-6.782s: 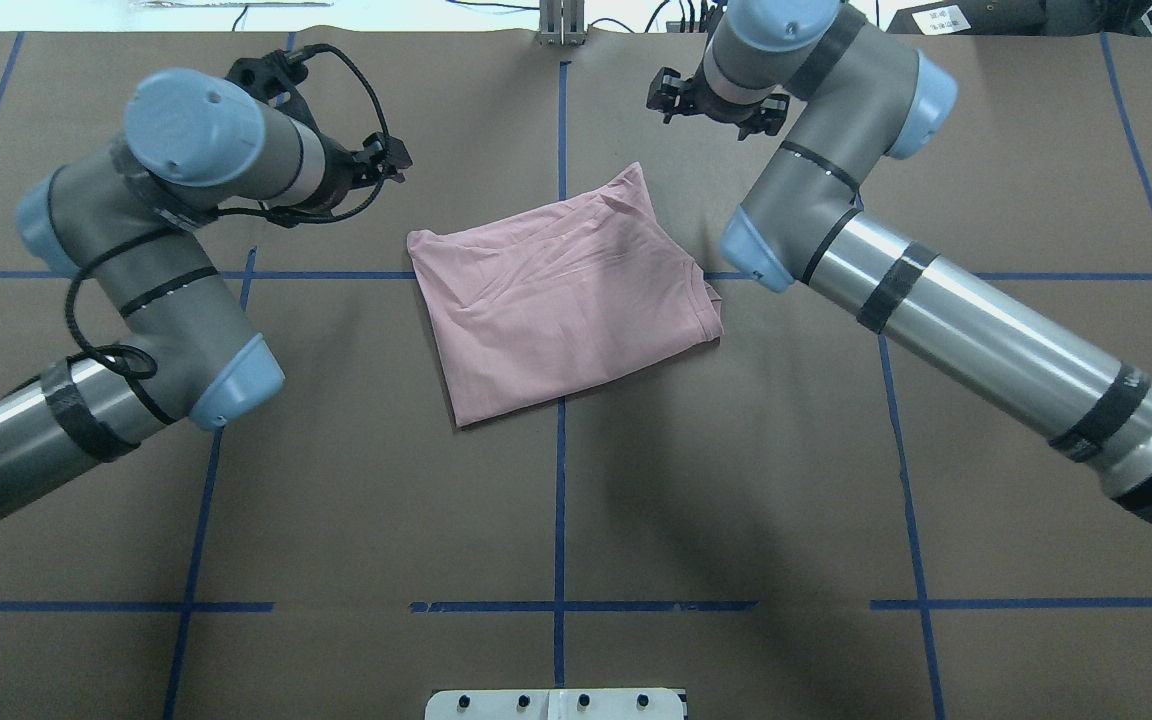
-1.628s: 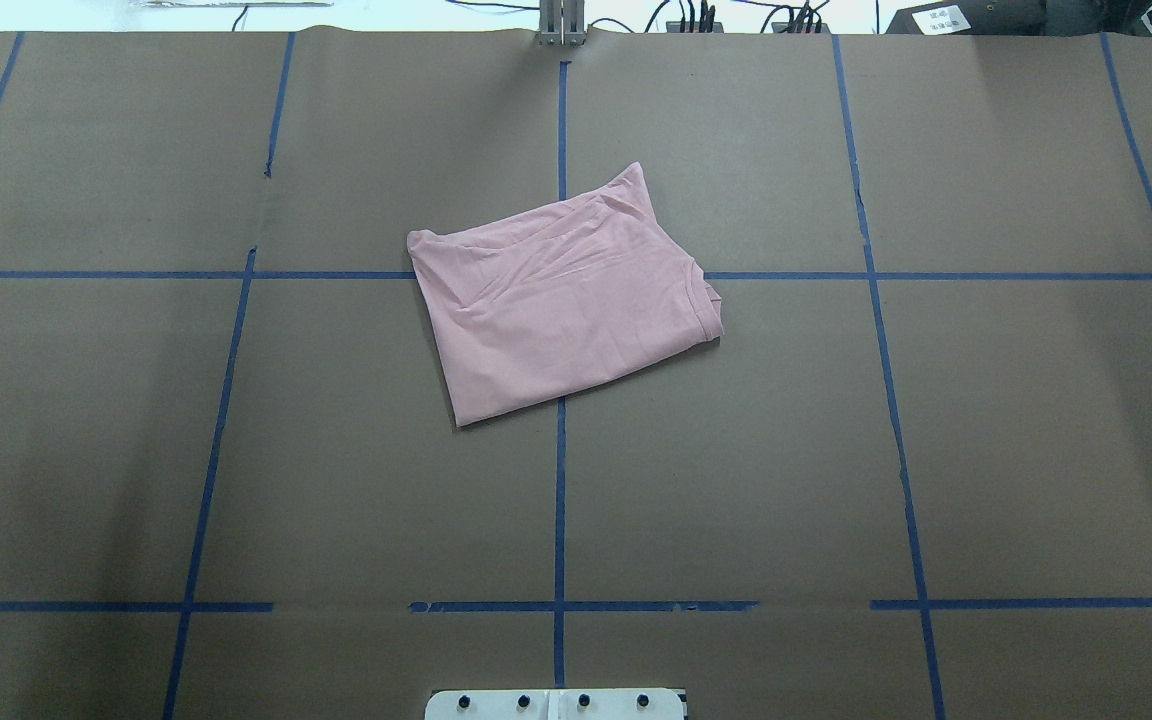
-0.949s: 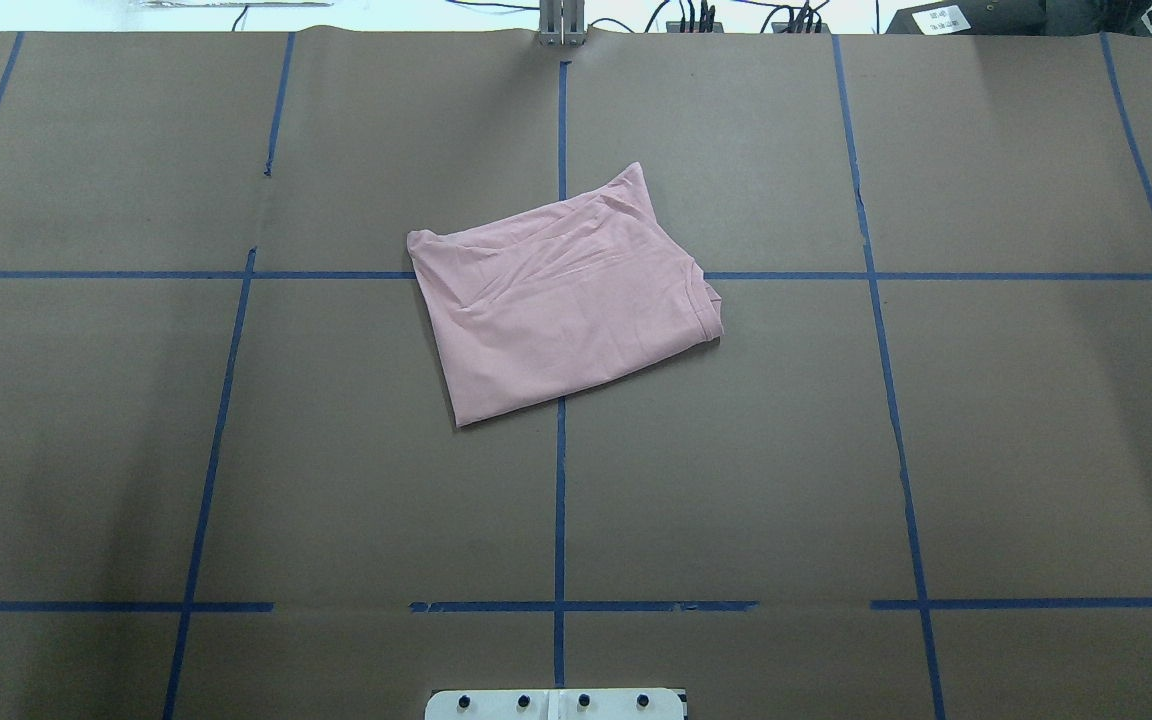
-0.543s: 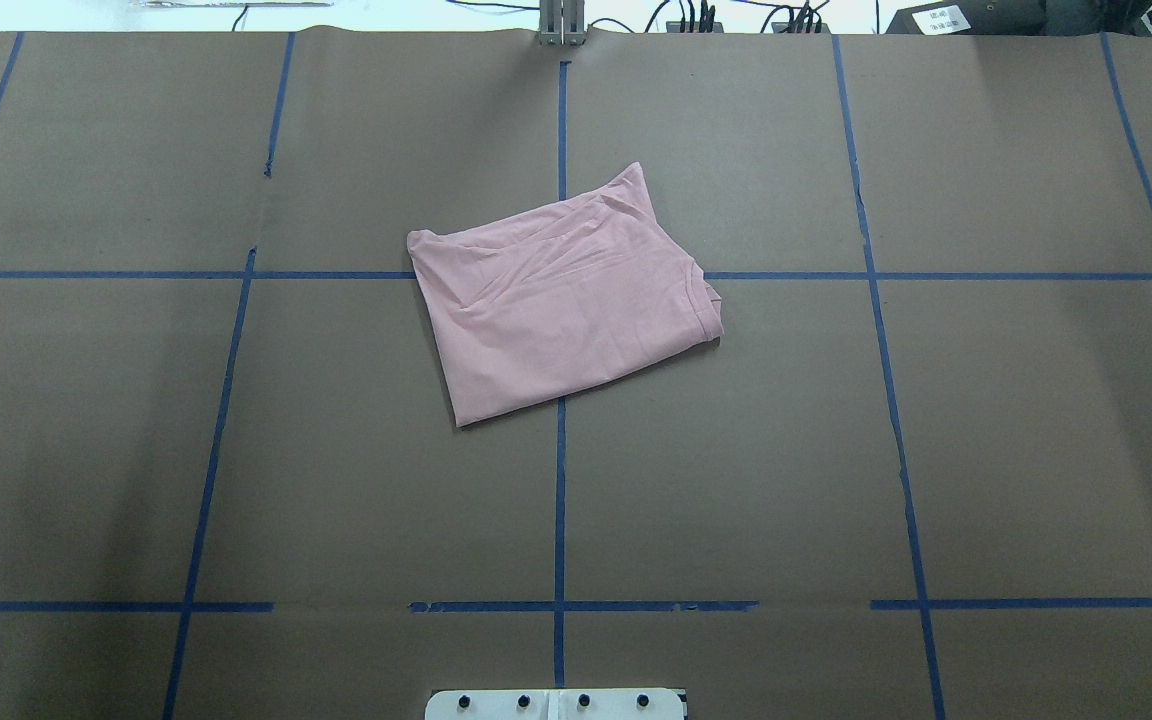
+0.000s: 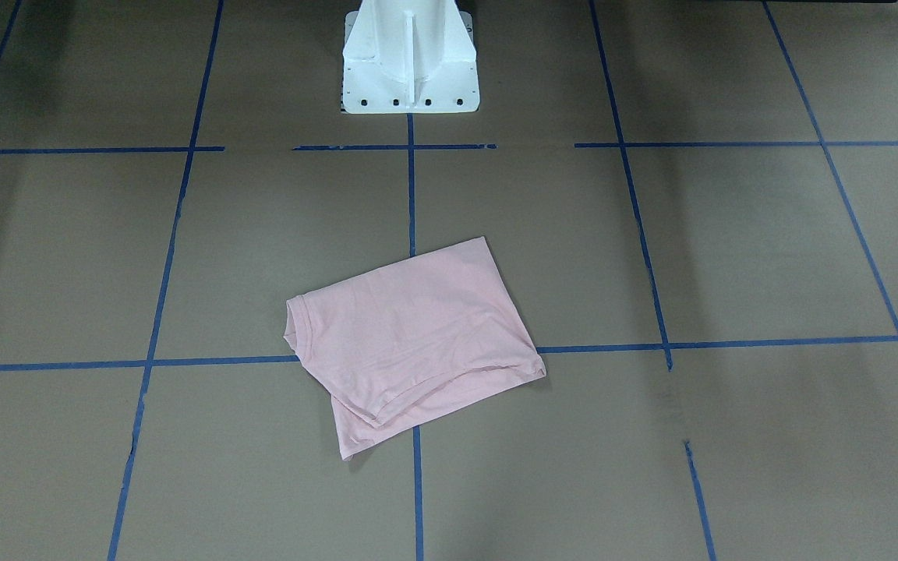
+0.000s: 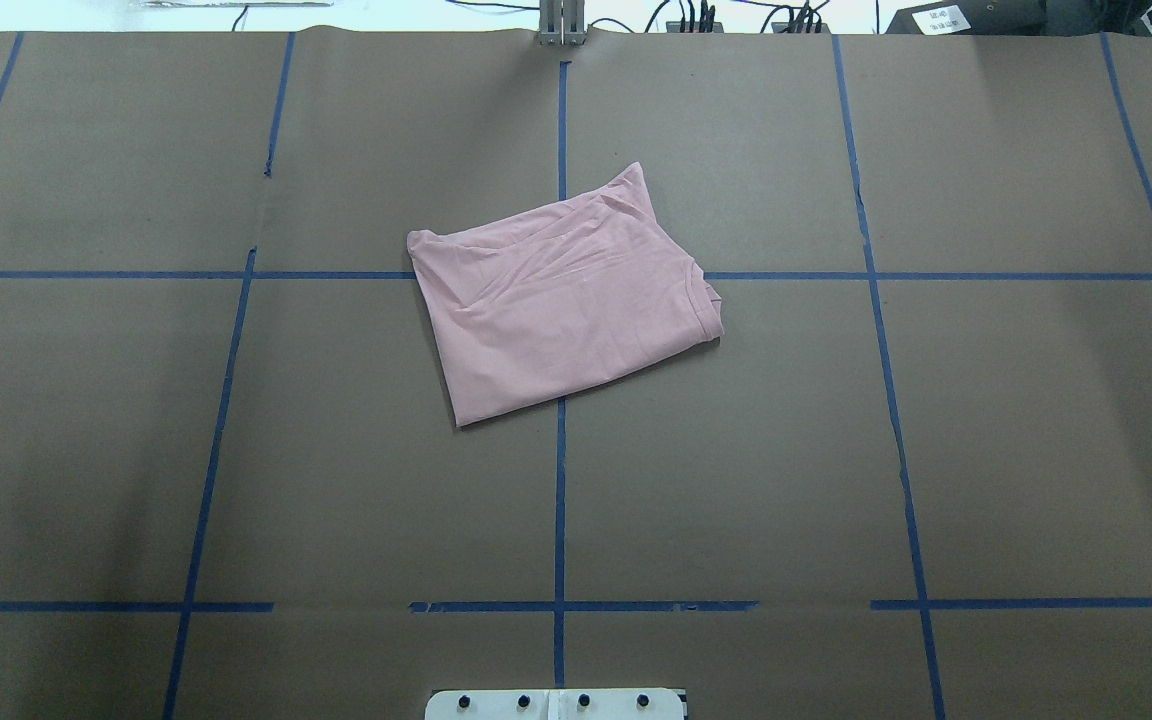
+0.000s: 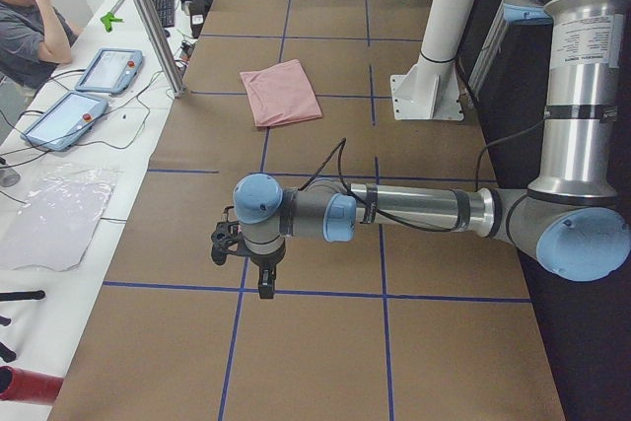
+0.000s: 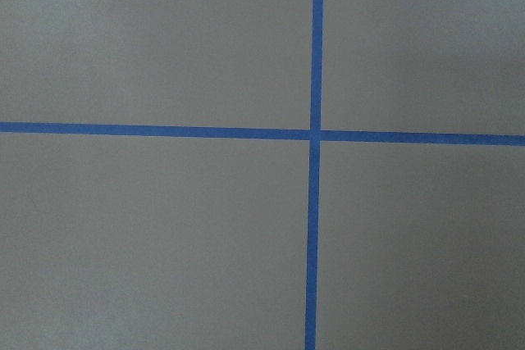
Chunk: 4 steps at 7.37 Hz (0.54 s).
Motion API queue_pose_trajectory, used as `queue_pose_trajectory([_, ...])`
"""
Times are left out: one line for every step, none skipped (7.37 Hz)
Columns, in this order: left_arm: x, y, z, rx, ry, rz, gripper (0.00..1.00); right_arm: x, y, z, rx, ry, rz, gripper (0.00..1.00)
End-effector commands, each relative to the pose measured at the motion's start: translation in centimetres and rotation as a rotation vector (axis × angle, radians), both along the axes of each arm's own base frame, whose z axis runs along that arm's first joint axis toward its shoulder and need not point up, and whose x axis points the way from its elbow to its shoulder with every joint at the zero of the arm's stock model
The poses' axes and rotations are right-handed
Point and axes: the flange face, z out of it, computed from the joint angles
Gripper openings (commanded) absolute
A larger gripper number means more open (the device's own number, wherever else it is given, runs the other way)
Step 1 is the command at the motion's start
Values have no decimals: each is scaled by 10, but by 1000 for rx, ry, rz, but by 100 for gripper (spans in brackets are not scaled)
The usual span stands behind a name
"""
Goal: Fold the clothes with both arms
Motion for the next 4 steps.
queue_pose_trajectory([0, 2, 2, -10, 0, 1, 100, -1, 1, 1, -3, -4, -2, 100])
queue_pose_trajectory([0, 2, 2, -10, 0, -1, 100, -1, 1, 1, -3, -5, -2, 100])
queue_pose_trajectory([0, 2, 3, -10, 0, 1, 100, -1, 1, 3, -6, -5, -2, 100])
queue_pose_trajectory([0, 2, 3, -10, 0, 1, 100, 0, 2, 3, -6, -7, 0, 100])
